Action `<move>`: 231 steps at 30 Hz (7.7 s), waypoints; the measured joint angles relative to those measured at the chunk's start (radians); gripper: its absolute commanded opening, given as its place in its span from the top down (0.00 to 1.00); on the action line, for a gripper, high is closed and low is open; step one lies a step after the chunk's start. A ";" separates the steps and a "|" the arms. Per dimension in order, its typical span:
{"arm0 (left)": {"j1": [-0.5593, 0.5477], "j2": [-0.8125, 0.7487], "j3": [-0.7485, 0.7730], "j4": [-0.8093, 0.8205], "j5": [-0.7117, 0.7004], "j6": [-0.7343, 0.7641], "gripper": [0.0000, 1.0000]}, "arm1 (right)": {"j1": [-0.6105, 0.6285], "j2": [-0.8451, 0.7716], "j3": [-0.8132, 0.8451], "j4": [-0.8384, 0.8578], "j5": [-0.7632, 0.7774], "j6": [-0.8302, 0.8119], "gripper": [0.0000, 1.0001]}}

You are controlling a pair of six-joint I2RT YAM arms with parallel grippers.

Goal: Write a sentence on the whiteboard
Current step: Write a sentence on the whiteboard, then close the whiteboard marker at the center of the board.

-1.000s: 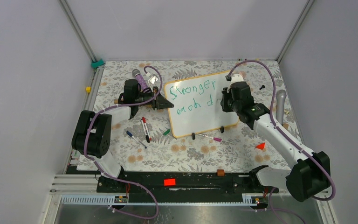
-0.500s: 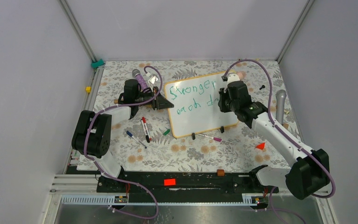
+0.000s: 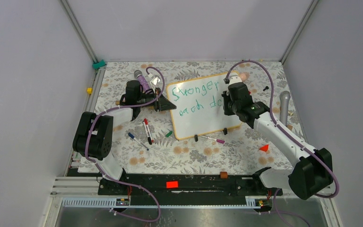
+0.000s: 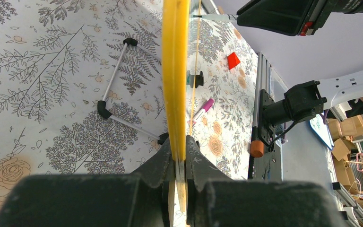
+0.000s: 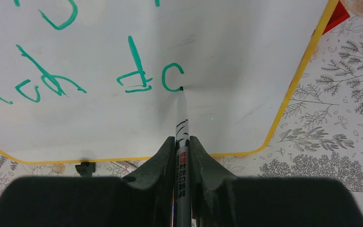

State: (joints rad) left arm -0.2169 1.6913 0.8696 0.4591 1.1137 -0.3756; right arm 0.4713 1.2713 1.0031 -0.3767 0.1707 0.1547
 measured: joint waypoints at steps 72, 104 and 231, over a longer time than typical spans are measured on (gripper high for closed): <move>-0.001 -0.001 0.000 0.001 0.000 0.001 1.00 | -0.047 -0.072 0.021 -0.009 0.048 0.000 1.00; -0.002 -0.001 0.000 -0.005 -0.003 -0.002 1.00 | -0.067 0.001 0.012 -0.013 0.047 0.015 1.00; -0.235 -0.510 -0.404 -0.451 -0.944 0.023 0.43 | -0.075 -0.575 -0.223 0.082 -0.321 0.198 1.00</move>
State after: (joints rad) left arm -0.4515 1.1812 0.4660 0.0082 0.1699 -0.3527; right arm 0.3965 0.6964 0.7803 -0.2943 -0.1501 0.3531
